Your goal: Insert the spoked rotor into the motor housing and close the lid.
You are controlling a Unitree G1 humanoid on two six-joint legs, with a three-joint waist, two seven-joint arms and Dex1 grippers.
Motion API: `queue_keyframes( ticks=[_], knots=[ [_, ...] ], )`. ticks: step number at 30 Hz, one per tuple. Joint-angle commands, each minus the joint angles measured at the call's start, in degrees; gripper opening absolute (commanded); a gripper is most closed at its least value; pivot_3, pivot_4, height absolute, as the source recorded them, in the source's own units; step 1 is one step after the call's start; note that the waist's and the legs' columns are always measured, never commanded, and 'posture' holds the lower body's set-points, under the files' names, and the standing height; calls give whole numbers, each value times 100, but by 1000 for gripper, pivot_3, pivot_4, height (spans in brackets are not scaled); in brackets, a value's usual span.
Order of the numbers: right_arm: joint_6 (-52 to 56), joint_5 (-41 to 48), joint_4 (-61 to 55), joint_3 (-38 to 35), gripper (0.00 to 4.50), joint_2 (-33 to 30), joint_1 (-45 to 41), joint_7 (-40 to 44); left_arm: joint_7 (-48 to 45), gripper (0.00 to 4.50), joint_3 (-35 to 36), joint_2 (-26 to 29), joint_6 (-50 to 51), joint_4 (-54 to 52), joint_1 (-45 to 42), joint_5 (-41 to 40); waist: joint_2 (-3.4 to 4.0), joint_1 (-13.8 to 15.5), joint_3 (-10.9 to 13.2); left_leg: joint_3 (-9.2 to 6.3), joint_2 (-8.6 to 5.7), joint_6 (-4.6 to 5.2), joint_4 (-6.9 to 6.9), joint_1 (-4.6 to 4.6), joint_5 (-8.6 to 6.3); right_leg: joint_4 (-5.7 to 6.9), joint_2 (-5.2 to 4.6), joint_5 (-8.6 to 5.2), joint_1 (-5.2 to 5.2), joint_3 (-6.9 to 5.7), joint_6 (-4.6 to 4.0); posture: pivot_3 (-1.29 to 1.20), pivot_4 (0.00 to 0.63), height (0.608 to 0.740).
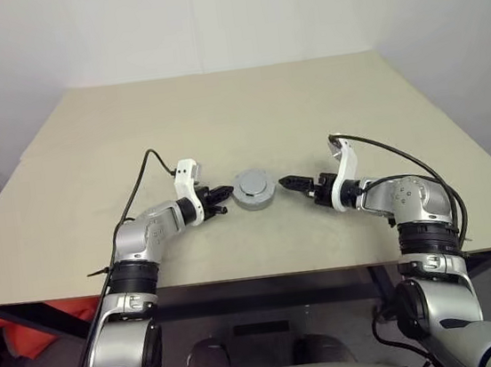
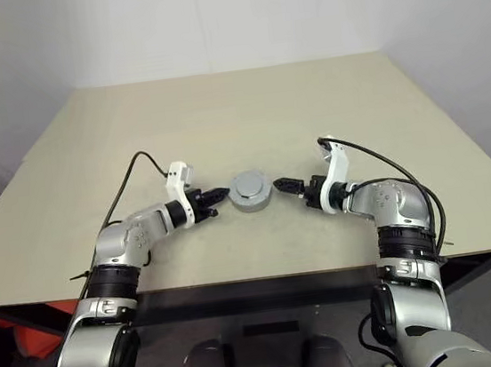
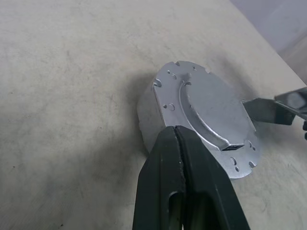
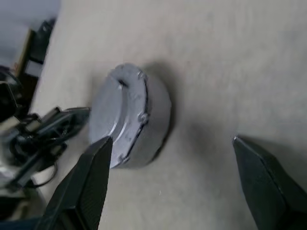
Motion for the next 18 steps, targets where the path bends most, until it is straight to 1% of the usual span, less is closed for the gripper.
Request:
queue_keyframes(
  ticks=[1,6,12,15,18],
  knots=[
    [449,364,-18,-229,4484,305,-121,-199,-54,0,-247,-68,127,-4,81,37,1,0,0,0,0,0,-2,1,0,-1,0,0,0,0,0,0,0,740],
    [482,431,171,-298,4484,776,-186,-424,-44,0,-238,-55,128,-31,93,46,4,-2,-3,0,0,-6,-13,5,3,-5,1,-1,0,0,3,0,0,740],
    [-25,340,793,-185,4484,1185,-427,-497,-24,0,-241,-45,137,-84,124,55,0,-35,-8,1,0,-11,-19,13,6,-10,1,-2,3,0,3,0,0,740],
    [-268,341,1110,-180,4484,1249,-573,-489,-8,0,-239,-32,146,-118,140,52,0,-79,-8,1,0,-26,-35,43,15,-22,1,-3,26,0,5,0,0,740],
    [-472,394,1387,-223,4484,1305,-743,-481,0,0,-228,-13,150,-158,173,60,2,-96,-9,1,10,-49,-75,88,29,-75,8,-3,63,-12,7,0,0,740]
  ],
)
